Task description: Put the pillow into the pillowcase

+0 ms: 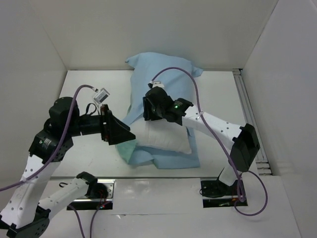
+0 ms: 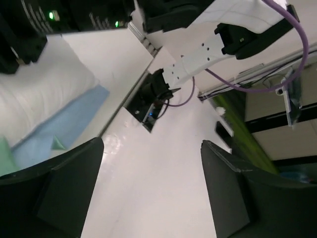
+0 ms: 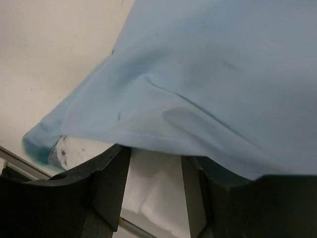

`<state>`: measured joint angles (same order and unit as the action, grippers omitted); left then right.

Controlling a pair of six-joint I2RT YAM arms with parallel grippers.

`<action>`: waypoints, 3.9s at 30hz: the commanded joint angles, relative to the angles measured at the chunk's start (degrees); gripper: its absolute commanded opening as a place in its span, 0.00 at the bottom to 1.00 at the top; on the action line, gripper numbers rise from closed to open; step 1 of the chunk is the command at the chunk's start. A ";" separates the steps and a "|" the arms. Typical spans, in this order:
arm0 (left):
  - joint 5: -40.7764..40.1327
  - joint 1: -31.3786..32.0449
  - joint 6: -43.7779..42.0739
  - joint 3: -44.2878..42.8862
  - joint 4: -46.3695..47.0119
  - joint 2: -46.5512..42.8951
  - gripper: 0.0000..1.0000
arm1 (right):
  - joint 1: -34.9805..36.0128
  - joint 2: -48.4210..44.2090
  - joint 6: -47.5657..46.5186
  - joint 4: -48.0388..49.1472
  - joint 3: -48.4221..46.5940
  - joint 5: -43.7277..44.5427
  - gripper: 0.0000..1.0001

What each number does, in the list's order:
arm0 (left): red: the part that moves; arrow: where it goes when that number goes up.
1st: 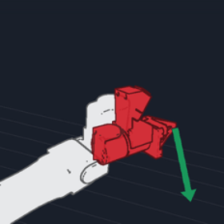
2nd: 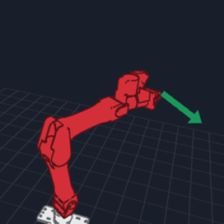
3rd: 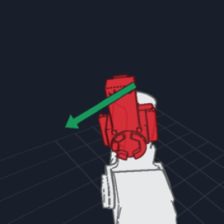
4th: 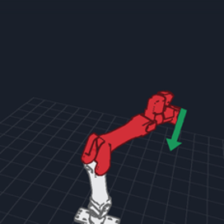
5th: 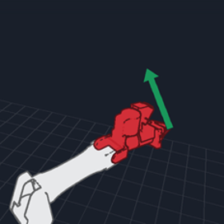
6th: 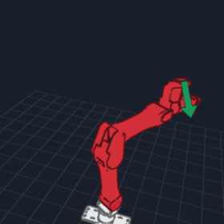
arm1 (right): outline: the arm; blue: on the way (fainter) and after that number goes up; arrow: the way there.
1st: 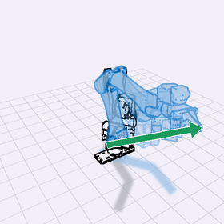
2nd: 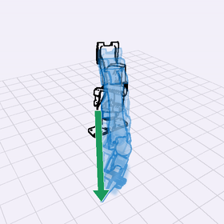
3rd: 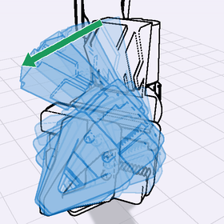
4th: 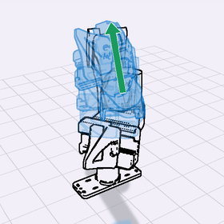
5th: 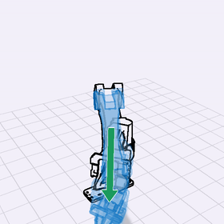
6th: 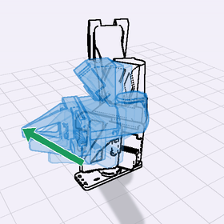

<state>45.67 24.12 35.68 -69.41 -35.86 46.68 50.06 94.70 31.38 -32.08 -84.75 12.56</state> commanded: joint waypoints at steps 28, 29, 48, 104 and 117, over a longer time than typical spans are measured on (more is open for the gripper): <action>-29.26 0.93 -14.07 -21.40 9.12 55.02 0.61 | -5.23 -22.98 11.79 -7.75 27.80 -7.12 0.51; -26.71 0.93 -14.06 -19.30 10.88 53.80 0.36 | -5.24 -21.41 10.91 -7.22 27.80 -4.93 0.40; -38.09 4.44 -10.80 -7.22 -4.82 27.50 0.66 | -27.48 2.15 -8.96 -2.37 -4.60 -6.06 0.72; -62.04 18.34 -11.24 -54.71 -30.78 59.79 0.00 | -49.63 -21.22 -6.15 7.45 31.14 -41.20 0.82; -44.27 7.79 -6.07 -32.21 -13.02 33.14 0.00 | -27.14 -5.50 -2.11 21.61 12.61 -41.65 0.68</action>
<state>-5.82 31.79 26.59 -105.54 -57.63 79.07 20.95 85.54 28.62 -16.16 -67.99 -27.94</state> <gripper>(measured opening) 0.042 0.685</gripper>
